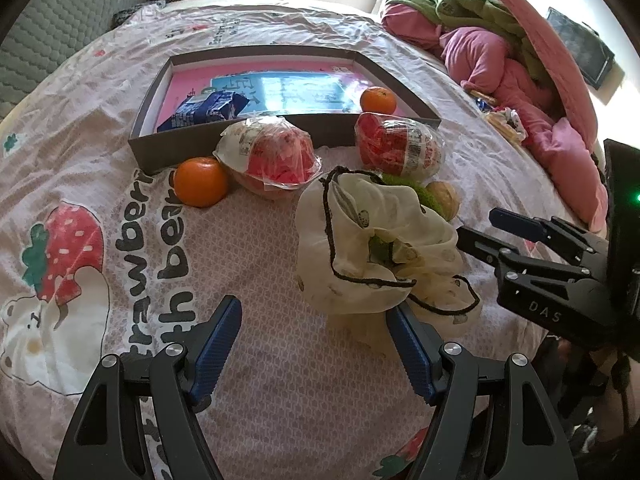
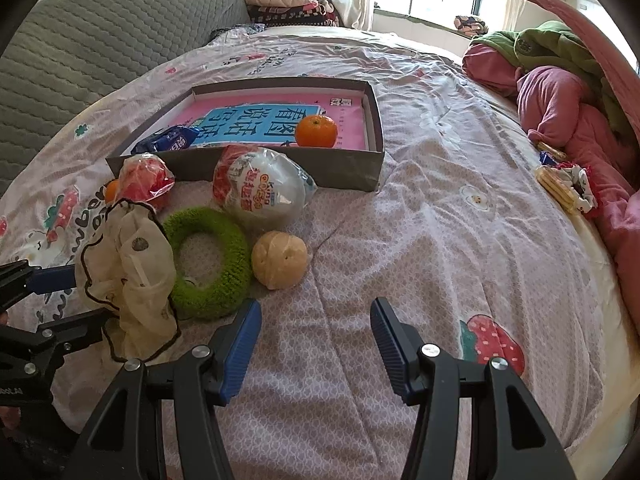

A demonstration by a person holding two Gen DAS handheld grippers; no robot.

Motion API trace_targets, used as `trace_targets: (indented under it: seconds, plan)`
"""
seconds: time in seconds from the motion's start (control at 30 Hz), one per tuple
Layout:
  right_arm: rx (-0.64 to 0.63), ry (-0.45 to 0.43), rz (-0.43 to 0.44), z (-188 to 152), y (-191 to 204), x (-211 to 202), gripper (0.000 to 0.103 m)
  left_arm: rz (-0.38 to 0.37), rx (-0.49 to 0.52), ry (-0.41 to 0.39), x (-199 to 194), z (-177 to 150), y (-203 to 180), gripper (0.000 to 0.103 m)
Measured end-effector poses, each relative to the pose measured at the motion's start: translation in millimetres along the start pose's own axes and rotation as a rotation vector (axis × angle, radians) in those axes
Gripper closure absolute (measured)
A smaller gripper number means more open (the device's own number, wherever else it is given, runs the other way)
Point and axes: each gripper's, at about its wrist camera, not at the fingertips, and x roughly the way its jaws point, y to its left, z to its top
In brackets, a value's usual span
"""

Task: Organize objects
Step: 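Lower the left gripper onto the cream mesh bag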

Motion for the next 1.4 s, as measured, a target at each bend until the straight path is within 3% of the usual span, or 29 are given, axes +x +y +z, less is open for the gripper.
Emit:
trace_targets:
  seconds: [0.5,0.87,1.13,1.27,1.4]
  plan:
    - [-0.002,0.003,0.001,8,-2,15,0.047,-0.047,-0.047,0.012,13,17,3,0.027]
    - [-0.029,-0.020,0.010,15,-1,21,0.047,-0.141,-0.127,0.044,26,24,10,0.028]
    - [-0.080,-0.040,0.012,22,7,29,0.047,-0.166,-0.150,0.044,31,27,12,0.027]
    - [-0.089,-0.050,0.026,26,8,34,0.049,-0.184,-0.145,0.039,30,29,10,0.036]
    - [-0.064,-0.054,0.075,27,5,37,0.060,-0.212,-0.144,0.042,32,30,8,0.048]
